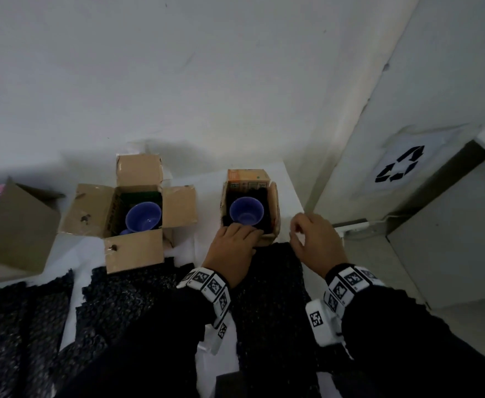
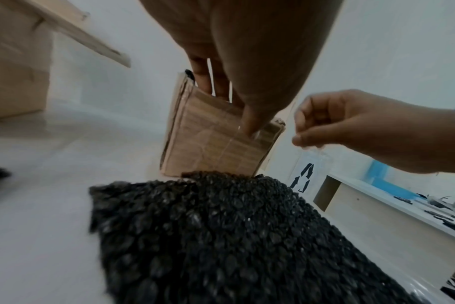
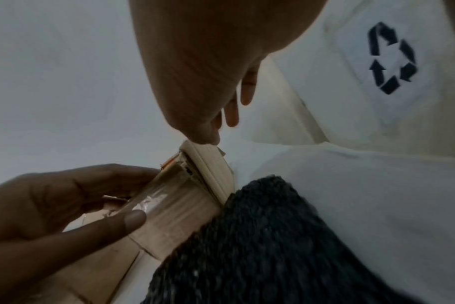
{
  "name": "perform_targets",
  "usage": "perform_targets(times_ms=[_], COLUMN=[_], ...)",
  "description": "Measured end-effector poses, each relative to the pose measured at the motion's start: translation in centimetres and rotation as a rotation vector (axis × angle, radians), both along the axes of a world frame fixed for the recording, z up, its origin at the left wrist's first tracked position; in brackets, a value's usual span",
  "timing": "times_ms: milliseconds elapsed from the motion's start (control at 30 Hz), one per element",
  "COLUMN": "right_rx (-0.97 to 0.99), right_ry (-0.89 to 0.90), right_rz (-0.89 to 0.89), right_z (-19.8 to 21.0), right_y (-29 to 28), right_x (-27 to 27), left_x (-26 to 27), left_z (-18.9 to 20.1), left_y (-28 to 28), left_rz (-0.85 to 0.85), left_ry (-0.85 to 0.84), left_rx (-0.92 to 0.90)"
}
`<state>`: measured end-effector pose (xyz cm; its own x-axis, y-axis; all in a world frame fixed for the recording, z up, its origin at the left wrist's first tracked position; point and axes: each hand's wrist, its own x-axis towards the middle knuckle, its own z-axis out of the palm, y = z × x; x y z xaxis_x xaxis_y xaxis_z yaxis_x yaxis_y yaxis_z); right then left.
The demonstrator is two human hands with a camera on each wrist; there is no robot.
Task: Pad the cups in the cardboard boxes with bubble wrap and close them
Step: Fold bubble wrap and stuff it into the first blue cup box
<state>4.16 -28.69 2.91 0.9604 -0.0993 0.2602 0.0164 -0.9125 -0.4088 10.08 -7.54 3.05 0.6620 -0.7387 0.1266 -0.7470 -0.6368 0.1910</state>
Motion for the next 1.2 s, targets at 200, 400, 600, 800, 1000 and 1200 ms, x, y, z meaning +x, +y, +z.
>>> perform_targets(times_ms=[200, 400, 600, 800, 1000, 1200], right_rx=[-0.083, 0.055, -0.088, 0.595, 1.368, 1.990], right_ry=[0.595, 0.421, 0.435, 0.057, 0.140, 0.114], right_rz=[-0.226, -0.309, -0.393, -0.239, -0.260, -0.283], right_z=[-3.9, -3.8, -3.9, -3.0, 1.5, 5.7], right_y=[2.4, 4.1, 5.0, 5.9, 8.1, 7.3], right_x=[-5.3, -6.4, -6.9, -7.9, -6.4, -4.9], left_x=[-3.5, -6.1, -7.8, -8.2, -8.2, -7.6], left_z=[-0.3, -1.6, -2.7, -2.6, -0.3, 0.5], left_y=[2.7, 4.7, 5.5, 5.7, 3.7, 3.3], left_rz=[0.019, 0.081, 0.093, 0.154, 0.323, 0.296], left_ry=[0.046, 0.131, 0.405, 0.378, 0.795, 0.934], left_rx=[-0.040, 0.040, 0.174, -0.075, -0.578, -0.577])
